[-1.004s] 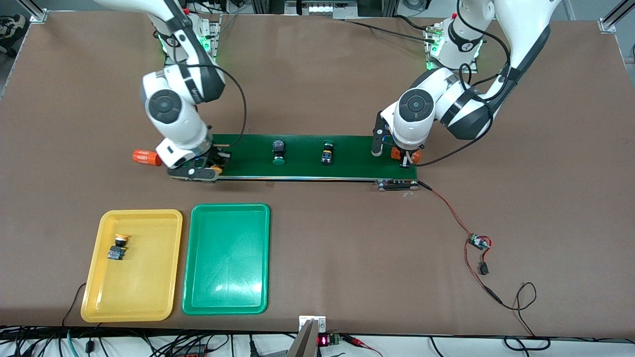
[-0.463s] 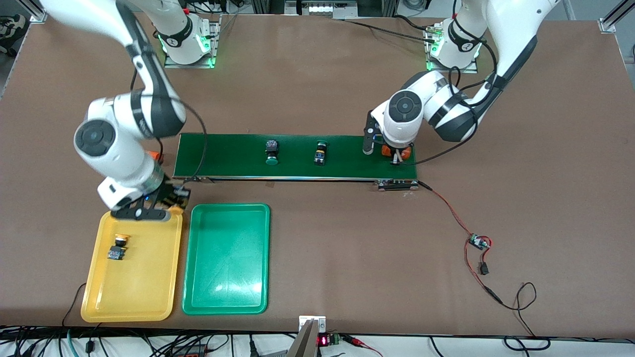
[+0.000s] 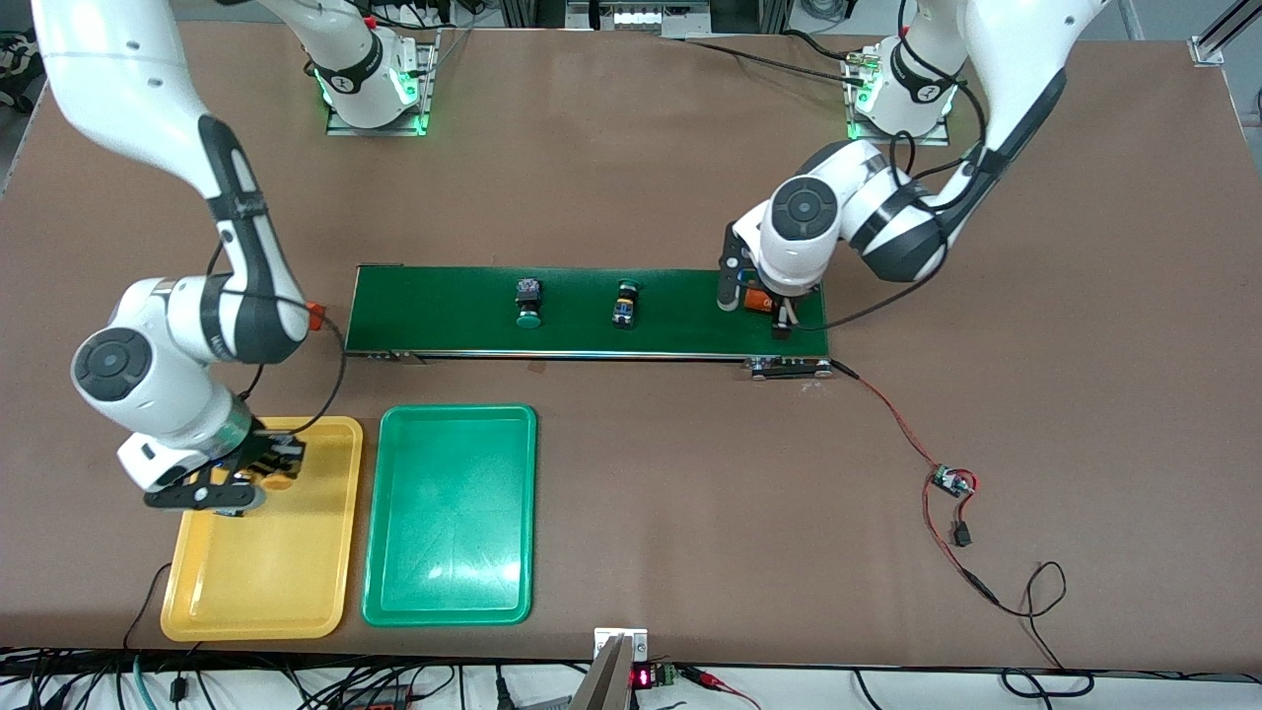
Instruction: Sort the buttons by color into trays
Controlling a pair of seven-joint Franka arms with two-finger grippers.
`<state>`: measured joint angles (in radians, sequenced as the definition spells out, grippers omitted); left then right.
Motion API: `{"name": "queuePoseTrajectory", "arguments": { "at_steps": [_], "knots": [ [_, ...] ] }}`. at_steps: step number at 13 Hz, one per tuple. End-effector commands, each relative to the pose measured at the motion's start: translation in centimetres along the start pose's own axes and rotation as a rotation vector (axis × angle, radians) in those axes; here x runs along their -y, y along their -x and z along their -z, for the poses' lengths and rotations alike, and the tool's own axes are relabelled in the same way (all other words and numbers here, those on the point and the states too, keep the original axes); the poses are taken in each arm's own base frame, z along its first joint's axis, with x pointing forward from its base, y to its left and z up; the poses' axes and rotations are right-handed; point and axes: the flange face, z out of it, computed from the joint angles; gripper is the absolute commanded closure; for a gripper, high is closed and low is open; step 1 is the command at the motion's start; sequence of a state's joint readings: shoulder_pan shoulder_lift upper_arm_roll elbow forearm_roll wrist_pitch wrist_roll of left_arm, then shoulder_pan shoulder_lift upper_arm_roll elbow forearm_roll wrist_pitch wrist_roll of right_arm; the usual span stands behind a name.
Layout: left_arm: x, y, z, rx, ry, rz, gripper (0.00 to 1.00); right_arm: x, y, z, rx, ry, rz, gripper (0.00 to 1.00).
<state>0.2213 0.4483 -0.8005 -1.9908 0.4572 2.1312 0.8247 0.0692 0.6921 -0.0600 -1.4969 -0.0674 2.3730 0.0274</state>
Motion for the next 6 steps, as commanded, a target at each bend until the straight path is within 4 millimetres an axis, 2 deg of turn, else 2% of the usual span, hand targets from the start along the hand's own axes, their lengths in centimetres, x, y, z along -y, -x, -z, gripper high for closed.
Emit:
{"name": "queuePoseTrajectory", "arguments": {
  "at_steps": [1, 3, 4, 5, 6],
  "knots": [
    [4.7, 5.6, 6.4, -0.045, -0.096, 0.174, 0.0, -2.2, -0.4, -4.3, -0.038, 0.011, 0.043, 1.0],
    [6.6, 8.2, 10.1, -0.072, -0.146, 0.252, 0.0, -2.5, -0.2, -5.1, -0.035, 0.012, 0.043, 0.99],
    [7.0, 9.0, 11.7, -0.076, -0.177, 0.283, 0.0, -2.0, 0.0, -5.4, -0.029, 0.008, 0.04, 0.9],
    [7.6, 9.6, 13.5, -0.085, -0.209, 0.314, 0.0, -1.5, 0.1, -5.6, -0.027, 0.005, 0.043, 0.64],
    [8.1, 10.7, 15.2, -0.096, -0.24, 0.399, 0.0, -1.1, 0.4, -6.0, -0.018, 0.004, 0.052, 0.59]
  ]
}}
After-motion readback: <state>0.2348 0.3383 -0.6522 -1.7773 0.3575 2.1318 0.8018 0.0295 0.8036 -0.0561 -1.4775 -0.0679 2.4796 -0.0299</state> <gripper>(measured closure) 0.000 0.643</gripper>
